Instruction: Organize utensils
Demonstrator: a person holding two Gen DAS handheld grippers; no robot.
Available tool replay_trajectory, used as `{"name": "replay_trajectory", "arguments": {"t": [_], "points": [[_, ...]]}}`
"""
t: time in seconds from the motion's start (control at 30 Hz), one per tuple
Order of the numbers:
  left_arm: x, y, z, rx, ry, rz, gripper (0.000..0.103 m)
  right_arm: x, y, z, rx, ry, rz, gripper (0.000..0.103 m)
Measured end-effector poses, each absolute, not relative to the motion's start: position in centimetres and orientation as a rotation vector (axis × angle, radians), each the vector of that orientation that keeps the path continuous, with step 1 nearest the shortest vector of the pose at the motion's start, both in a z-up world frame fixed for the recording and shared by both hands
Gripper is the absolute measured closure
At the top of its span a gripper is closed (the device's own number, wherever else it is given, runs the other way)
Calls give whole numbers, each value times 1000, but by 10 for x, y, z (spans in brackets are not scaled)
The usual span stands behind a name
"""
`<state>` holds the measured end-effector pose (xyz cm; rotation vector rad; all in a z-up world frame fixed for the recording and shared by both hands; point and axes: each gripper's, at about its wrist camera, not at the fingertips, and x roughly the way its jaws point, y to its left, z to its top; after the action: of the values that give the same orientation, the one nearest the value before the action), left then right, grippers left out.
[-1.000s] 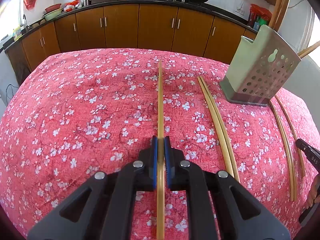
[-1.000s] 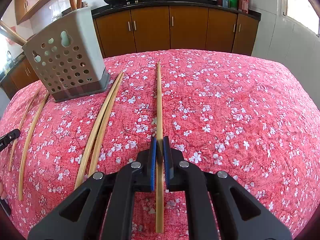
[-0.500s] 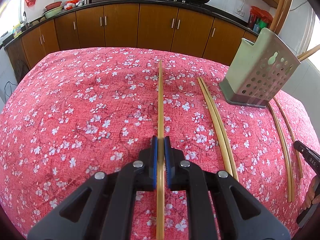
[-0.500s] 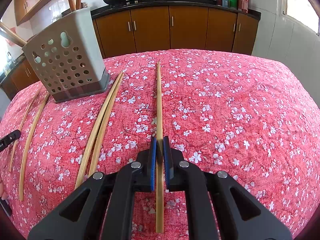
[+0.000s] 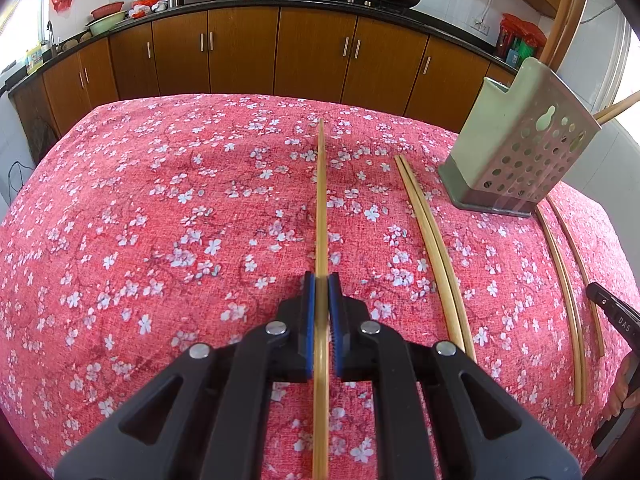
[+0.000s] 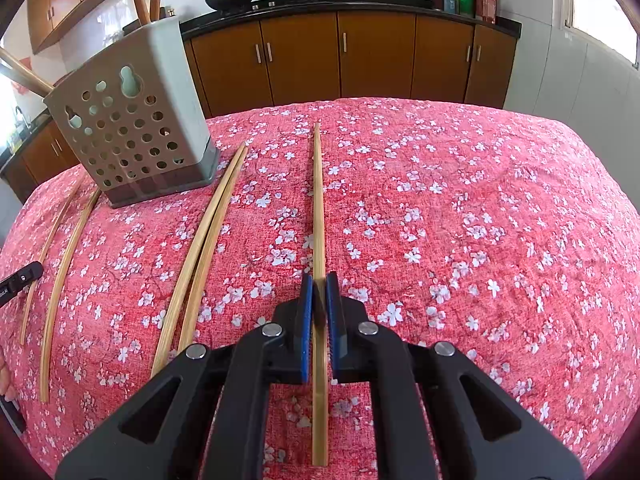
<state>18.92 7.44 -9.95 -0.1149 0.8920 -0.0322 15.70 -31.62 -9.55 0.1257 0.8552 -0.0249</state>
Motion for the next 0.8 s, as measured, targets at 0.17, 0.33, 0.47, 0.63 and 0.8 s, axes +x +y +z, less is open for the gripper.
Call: {"name": "replay_trajectory", "arguments": {"t": [0.17, 0.33, 0.47, 0.63, 0.8], "points": [[189, 75, -99, -116, 892, -32, 92, 157, -316, -95, 126, 855, -25, 95], [189, 74, -99, -119, 893, -33, 92, 157, -316, -95, 126, 856, -24, 95], [189, 74, -99, -123, 893, -34, 92, 157, -317, -95, 127, 856, -24, 95], [189, 74, -99, -129, 893, -36, 92, 157, -317, -95, 126, 856, -23, 95], [189, 75, -99, -132, 893, -37, 92, 157, -316, -95, 128, 857, -24, 95]]}}
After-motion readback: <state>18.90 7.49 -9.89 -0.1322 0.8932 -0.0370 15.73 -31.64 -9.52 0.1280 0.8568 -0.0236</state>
